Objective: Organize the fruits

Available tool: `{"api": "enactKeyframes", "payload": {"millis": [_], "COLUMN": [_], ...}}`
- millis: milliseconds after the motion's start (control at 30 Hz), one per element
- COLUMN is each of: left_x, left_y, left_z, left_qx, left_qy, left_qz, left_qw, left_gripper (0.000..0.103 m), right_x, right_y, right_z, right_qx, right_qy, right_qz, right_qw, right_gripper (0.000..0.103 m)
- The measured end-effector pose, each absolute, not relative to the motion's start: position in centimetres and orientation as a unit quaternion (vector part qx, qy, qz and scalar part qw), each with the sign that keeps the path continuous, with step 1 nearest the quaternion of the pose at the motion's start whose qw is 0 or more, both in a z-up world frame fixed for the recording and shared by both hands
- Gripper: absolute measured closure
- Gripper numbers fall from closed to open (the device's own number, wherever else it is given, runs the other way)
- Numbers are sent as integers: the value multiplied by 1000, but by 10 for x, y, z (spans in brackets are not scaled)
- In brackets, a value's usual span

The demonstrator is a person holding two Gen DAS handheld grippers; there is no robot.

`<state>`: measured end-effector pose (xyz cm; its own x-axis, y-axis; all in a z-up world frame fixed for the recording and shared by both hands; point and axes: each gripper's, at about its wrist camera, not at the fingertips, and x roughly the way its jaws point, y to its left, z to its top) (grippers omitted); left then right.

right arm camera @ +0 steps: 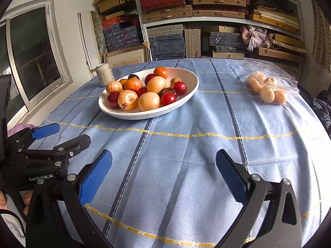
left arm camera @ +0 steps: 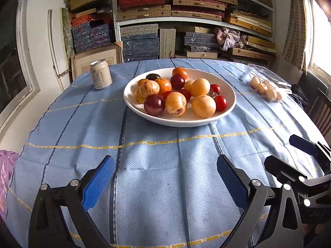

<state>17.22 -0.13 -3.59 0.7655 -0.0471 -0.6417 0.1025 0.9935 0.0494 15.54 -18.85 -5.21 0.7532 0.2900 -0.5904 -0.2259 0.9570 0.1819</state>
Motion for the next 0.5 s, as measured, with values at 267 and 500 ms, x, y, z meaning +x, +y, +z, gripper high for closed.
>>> {"api": "enactKeyframes", "payload": {"millis": [267,500], "left_x": [171,175], "left_y": [3,7], "left_z": [-33,-35], "left_qx": [32,19], "left_qy": [334,347], "left_qz": [-35,-37], "left_qw": [941,937], "left_gripper": [3,3], "right_x": [155,154], "right_y": [-189,-190], "right_z": [-53,-52], "right_qx": [51,52], "right_qy": [323,321], "right_qz": [138,137], "right_qw": [935,936], "right_gripper": [5,5]}}
